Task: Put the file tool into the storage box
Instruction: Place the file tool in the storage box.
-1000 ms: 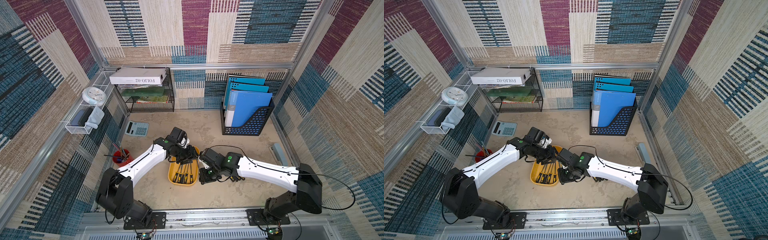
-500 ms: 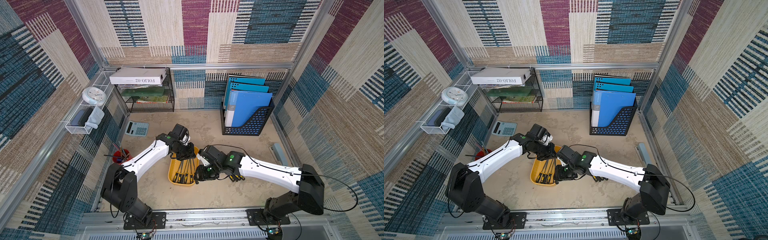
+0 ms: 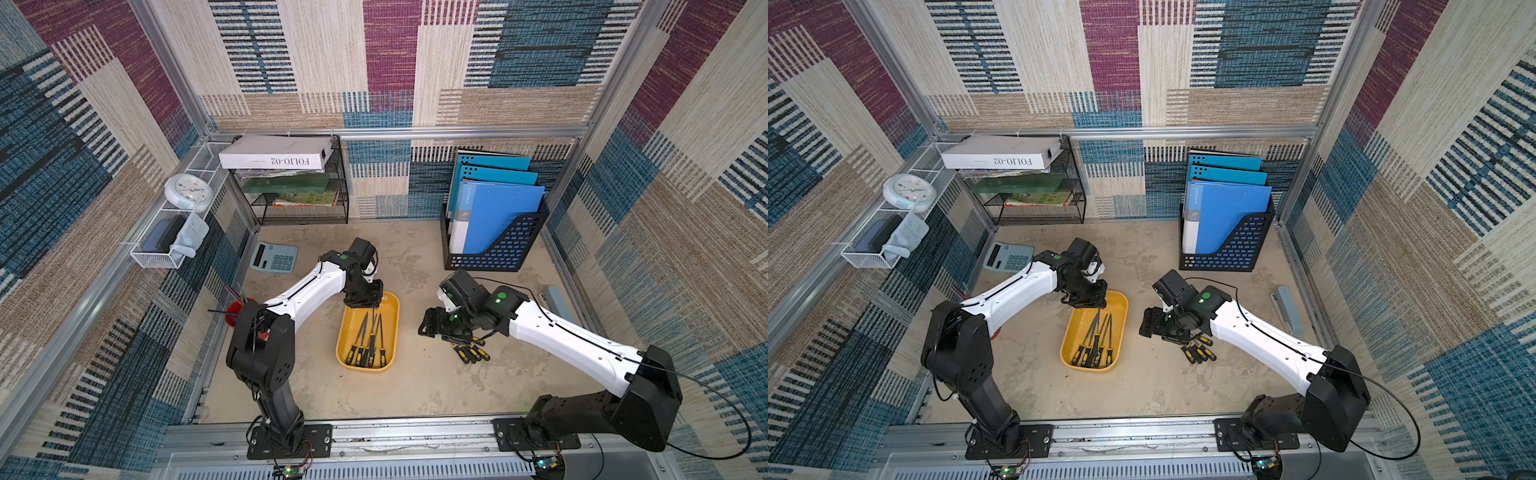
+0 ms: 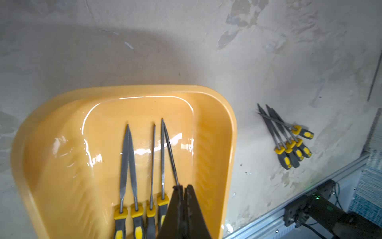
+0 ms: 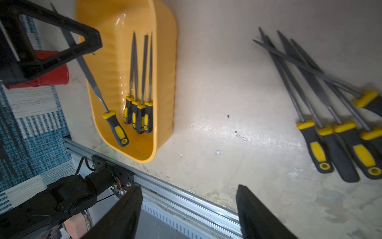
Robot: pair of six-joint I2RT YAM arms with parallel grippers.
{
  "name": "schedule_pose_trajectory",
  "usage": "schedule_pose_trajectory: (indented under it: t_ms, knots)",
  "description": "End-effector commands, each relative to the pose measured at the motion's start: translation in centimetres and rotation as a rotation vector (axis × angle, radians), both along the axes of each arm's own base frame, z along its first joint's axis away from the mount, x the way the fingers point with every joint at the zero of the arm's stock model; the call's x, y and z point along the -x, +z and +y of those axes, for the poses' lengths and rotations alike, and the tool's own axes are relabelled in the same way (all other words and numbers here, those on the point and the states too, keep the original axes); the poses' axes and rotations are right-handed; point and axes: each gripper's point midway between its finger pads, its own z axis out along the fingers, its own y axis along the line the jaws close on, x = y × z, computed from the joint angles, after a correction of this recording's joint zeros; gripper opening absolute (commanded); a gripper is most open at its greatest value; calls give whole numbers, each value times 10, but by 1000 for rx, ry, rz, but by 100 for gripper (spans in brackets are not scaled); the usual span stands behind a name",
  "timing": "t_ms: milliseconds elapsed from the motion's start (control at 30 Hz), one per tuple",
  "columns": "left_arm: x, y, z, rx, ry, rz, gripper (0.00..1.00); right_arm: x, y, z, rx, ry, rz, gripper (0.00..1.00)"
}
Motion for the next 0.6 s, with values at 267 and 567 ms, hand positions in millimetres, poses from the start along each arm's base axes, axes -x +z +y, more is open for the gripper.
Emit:
schedule_pose_trajectory:
  t_ms: [267, 567]
  knots:
    - [12, -46, 10, -84, -32, 54, 0, 21, -68, -60, 374, 66, 139, 74]
    - [23, -54, 15, -94, -27, 75, 17, 10, -88, -71, 475, 126, 103, 72]
